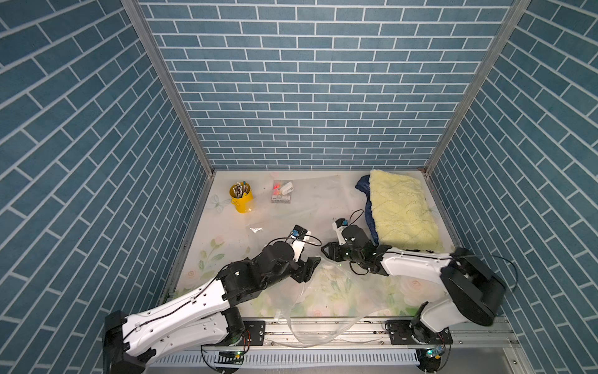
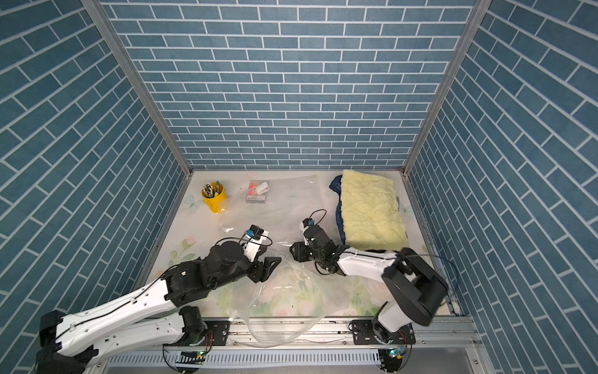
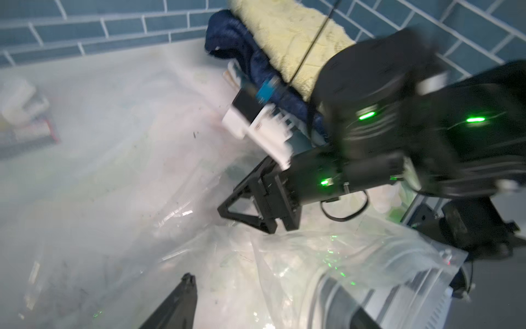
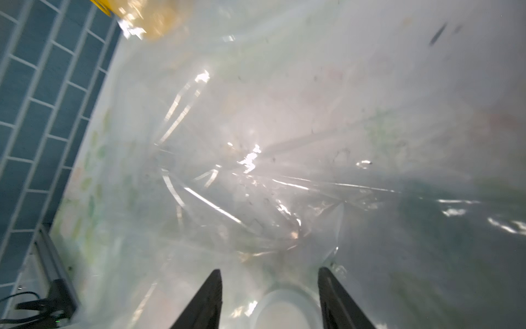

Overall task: Take the blanket out of the vacuum bag
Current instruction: Adjust the vacuum bag at the center of the board.

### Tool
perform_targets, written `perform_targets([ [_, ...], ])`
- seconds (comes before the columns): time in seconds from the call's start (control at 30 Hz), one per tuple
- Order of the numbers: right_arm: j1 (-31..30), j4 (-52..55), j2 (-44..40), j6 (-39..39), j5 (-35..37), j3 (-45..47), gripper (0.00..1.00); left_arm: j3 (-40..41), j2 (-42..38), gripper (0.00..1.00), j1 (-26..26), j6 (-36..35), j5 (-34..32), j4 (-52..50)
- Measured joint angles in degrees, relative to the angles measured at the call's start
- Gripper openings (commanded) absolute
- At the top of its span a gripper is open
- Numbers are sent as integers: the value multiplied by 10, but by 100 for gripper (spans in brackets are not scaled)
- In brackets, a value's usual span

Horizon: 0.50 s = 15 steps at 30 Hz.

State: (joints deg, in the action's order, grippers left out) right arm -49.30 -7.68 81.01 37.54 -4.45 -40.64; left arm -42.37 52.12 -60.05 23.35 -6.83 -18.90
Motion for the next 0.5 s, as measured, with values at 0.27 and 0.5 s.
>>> perform_targets([
  [0.27, 5, 118, -240, -57, 10, -60, 66, 51, 20, 10, -2, 17, -63, 71],
  [0.5, -23, 176, -283, -134, -51, -3, 69, 60, 33, 11, -2, 3, -84, 121],
])
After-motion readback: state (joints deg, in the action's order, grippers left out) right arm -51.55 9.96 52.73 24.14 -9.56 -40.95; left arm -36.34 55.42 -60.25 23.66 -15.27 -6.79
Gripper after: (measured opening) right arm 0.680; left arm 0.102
